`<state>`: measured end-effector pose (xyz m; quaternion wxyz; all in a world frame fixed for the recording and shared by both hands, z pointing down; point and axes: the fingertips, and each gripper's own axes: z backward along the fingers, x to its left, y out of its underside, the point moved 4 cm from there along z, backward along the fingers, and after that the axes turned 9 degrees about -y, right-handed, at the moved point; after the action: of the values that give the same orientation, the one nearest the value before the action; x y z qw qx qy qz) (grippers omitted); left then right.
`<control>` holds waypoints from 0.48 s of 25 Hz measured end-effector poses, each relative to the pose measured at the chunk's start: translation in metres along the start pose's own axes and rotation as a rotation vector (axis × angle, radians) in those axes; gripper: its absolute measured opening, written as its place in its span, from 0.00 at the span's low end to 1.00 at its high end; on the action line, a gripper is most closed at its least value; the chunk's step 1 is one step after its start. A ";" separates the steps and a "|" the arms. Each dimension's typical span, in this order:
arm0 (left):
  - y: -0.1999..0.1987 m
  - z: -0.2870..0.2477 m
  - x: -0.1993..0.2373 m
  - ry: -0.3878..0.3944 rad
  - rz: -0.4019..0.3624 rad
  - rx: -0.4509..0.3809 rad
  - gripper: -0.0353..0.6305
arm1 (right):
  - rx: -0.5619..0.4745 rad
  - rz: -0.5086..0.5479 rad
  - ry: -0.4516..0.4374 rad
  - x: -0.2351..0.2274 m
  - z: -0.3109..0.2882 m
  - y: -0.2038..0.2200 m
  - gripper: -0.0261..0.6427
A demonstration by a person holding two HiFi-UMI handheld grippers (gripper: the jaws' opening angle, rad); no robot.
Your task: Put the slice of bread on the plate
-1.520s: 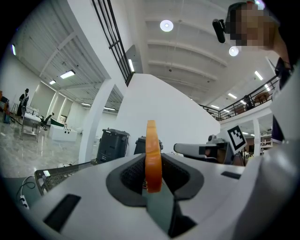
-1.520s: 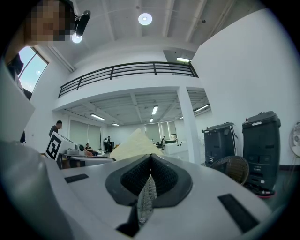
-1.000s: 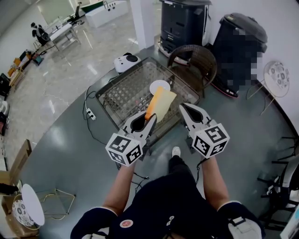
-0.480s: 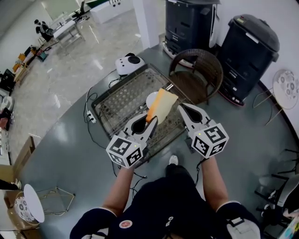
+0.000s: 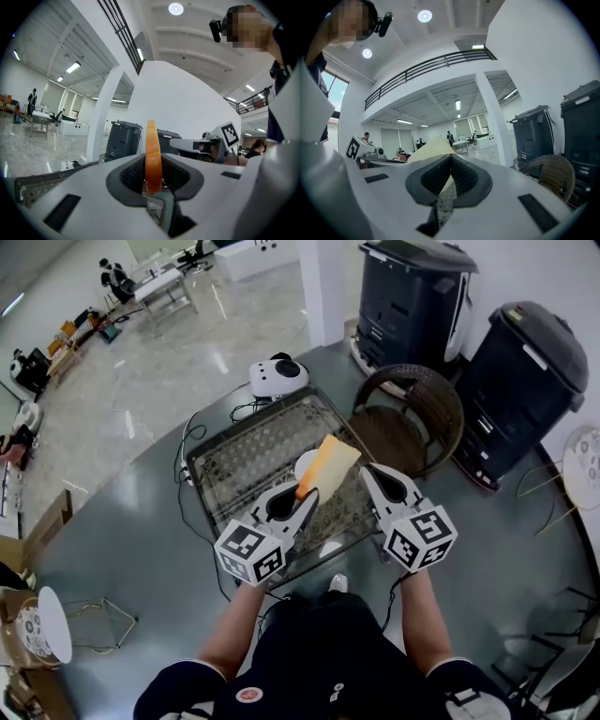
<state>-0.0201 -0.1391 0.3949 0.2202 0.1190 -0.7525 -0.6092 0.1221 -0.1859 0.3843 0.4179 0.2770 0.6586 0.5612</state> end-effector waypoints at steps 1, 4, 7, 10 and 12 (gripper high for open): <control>0.000 -0.002 0.002 -0.002 0.001 0.003 0.19 | -0.001 -0.003 -0.007 -0.003 -0.003 -0.001 0.05; -0.004 -0.008 0.010 -0.004 0.002 0.001 0.19 | -0.001 0.008 -0.018 -0.008 -0.012 -0.008 0.05; -0.008 -0.014 0.019 0.006 0.005 -0.005 0.19 | -0.005 0.021 -0.008 -0.010 -0.021 -0.014 0.05; -0.012 -0.020 0.028 0.034 0.003 -0.007 0.19 | -0.008 0.029 0.024 -0.011 -0.026 -0.018 0.05; -0.014 -0.022 0.033 0.048 0.005 -0.012 0.19 | -0.008 0.035 0.043 -0.010 -0.028 -0.020 0.05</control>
<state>-0.0401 -0.1761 0.3908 0.2405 0.1304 -0.7435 -0.6102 0.1048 -0.2125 0.3674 0.3946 0.2747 0.6604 0.5769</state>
